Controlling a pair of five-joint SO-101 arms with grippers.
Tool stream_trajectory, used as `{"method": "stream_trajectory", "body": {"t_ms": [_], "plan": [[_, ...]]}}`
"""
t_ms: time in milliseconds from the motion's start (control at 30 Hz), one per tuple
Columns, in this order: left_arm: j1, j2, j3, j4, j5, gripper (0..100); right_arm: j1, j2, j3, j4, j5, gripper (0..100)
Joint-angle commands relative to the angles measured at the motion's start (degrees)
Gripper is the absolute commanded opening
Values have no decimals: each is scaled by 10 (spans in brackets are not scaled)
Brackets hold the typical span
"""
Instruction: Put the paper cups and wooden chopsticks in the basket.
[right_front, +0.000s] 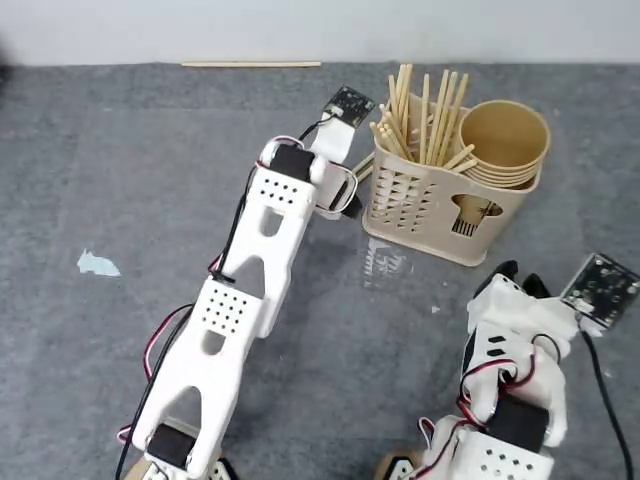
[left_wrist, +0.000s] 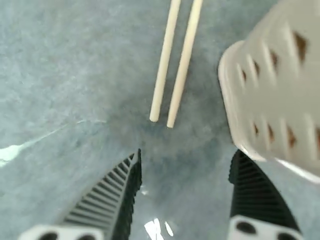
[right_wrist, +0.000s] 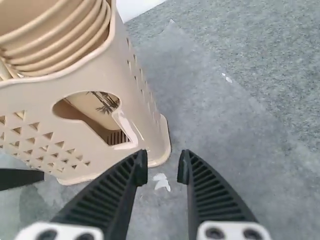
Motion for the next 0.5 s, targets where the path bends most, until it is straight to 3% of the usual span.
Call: {"method": "stream_trajectory", "body": {"t_ms": [0,233,467], "plan": [[-1,15,-58,-25,32,265,4,-5,0,-12,-8,112],[-10,41,-60,-95,69,261,4,-5,1,-12,-8,111],[-23,75,-60,-185,69,154,4,-5,1,-12,-8,111]]}}
